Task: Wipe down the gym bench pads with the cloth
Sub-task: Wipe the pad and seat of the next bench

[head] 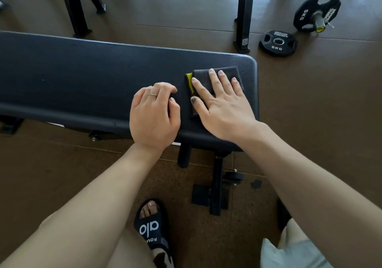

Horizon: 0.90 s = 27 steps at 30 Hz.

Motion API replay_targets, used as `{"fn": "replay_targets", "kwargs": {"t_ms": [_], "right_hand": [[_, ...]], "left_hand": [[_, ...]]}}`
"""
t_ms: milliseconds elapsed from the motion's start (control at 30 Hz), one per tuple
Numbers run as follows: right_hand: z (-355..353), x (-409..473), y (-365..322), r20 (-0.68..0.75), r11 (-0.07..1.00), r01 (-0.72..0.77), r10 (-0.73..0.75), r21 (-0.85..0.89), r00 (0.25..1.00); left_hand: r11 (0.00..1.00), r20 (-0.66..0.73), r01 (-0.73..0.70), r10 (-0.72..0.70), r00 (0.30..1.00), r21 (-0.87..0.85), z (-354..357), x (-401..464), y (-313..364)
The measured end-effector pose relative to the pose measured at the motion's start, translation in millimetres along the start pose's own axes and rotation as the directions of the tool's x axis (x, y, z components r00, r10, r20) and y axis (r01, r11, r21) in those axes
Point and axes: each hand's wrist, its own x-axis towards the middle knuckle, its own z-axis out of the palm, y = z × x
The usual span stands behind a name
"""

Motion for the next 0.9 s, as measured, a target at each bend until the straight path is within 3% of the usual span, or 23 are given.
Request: {"fn": "replay_targets", "kwargs": {"t_ms": [167,333,467,700,900], "right_hand": [[11.3,-73.6,-8.4,-0.029,0.997,0.069,-0.070,-0.032,0.997],[-1.9,-21.7,10.2,0.041,0.999,0.018,-0.020,0.044,0.999],[-7.0,17.8,7.3,0.053,0.999,-0.051,0.051,-0.010,0.997],[8.4,-59.2,-9.1,-0.004,0.999,0.043,-0.043,0.011,0.999],[-9.3,34.2,18.4,0.040,0.999,-0.047,0.047,0.009,0.998]], "left_hand": [[1.000,0.006,0.011,-0.011,1.000,0.010,1.2,1.8,1.5],[1.000,-0.002,-0.003,0.003,1.000,0.005,0.4,0.8,1.6],[1.000,-0.004,0.002,-0.002,1.000,0.011,-0.4,-0.6,0.7],[1.000,-0.007,-0.009,0.009,1.000,0.005,0.1,-1.7,1.4],[0.999,-0.005,-0.032,0.032,0.999,-0.006,-1.9,0.3,-1.5]]}}
